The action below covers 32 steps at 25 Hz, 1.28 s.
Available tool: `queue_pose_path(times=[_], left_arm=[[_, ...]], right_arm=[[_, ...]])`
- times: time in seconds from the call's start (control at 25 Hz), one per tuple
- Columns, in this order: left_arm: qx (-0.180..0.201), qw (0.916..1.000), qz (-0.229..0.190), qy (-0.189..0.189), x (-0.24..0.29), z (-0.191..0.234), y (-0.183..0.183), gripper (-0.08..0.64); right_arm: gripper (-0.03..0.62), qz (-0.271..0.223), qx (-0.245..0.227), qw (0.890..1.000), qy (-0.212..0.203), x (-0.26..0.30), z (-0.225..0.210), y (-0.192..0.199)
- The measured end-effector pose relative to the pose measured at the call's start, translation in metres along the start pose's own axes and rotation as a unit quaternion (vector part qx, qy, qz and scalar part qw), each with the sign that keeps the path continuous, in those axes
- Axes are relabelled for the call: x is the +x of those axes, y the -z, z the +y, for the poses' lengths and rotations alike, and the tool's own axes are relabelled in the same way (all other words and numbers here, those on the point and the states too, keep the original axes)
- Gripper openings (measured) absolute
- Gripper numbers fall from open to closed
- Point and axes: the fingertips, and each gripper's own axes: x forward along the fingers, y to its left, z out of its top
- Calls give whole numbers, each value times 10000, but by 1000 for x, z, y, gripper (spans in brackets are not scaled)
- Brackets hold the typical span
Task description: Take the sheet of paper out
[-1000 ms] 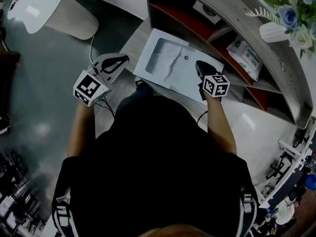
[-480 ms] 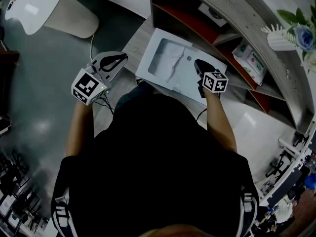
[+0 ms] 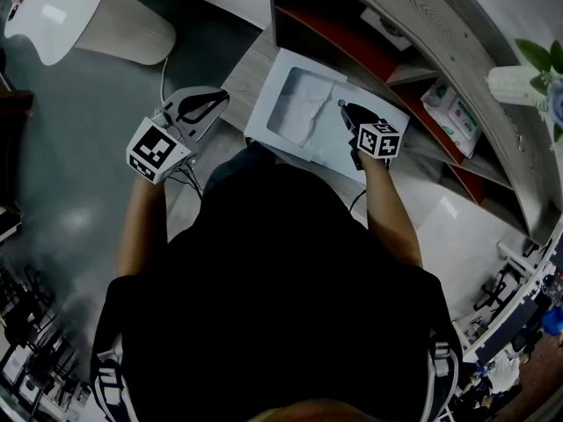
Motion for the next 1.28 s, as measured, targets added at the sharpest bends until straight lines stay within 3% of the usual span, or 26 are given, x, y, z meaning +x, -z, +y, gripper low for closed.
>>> queue_pose_path(times=[0.56, 0.8, 1.28], left_arm=[[-109, 9999, 95, -30, -3, 15, 12, 29], [-147, 9997, 169, -49, -8, 18, 20, 29], [-221, 9994, 253, -72, -17, 27, 33, 28]], right_arm=[[114, 562, 490, 9972, 29, 47, -17, 34], [172, 861, 727, 9936, -28, 68, -23, 58], [186, 1235, 784, 9892, -16, 93, -19, 81]])
